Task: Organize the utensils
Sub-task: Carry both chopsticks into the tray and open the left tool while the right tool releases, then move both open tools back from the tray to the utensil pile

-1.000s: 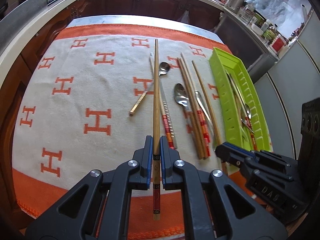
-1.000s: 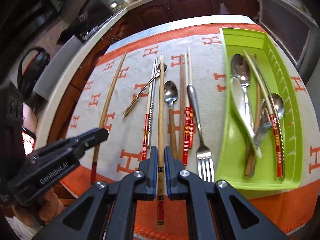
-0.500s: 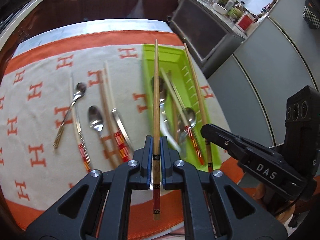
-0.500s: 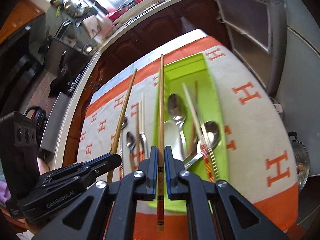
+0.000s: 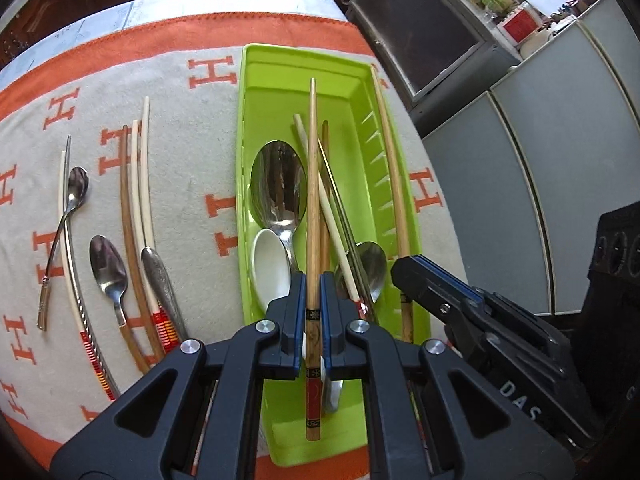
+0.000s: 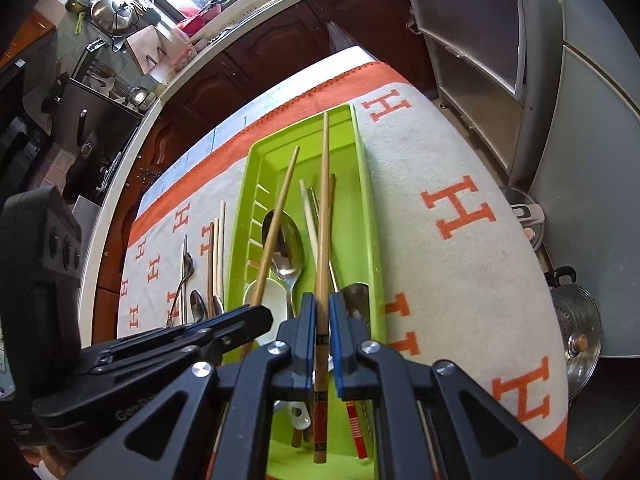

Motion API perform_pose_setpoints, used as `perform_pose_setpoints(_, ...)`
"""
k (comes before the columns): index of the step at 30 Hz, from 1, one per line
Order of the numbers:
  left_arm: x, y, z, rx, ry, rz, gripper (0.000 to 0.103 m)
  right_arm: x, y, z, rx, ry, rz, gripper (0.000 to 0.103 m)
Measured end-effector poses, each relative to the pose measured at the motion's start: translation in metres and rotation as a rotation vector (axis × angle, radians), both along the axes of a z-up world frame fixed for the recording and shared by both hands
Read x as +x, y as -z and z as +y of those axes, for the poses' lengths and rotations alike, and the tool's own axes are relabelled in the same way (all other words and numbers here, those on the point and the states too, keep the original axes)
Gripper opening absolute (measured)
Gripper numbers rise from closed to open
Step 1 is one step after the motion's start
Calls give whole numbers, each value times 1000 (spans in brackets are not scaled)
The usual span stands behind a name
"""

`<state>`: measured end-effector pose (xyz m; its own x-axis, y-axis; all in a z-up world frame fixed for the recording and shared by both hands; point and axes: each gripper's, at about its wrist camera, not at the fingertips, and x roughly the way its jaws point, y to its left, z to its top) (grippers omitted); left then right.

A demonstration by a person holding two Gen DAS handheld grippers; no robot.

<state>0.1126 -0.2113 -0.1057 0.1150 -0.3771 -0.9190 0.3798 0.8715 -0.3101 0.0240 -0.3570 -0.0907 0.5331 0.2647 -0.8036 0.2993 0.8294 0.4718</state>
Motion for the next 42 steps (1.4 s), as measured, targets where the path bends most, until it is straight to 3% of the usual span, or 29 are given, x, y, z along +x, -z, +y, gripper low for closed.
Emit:
perform_pose_setpoints(9, 0, 5, -11, 38, 30, -20, 6, 0, 0, -2, -22, 10, -4, 8)
perform_pose_setpoints(13, -3, 1, -8, 53, 31, -20, 17, -3, -3, 1, -49, 9, -7, 9)
perform_pose_setpoints(16, -6, -6, -1, 57, 21, -42, 26, -7, -6, 4, -70, 11, -11, 17)
perform_pose_setpoints(24, -18, -24, 20, 78, 10, -112, 35, -16, -6, 12, -88, -5, -8, 18)
perform_pose_setpoints(37, -51, -26, 53, 133, 22, -174, 35, -31, -3, 39, -102, -46, 26, 18)
perform_pose_setpoints(42, -55, -34, 80, 151, -20, -225, 35, -35, -10, 52, -123, -69, 17, 18)
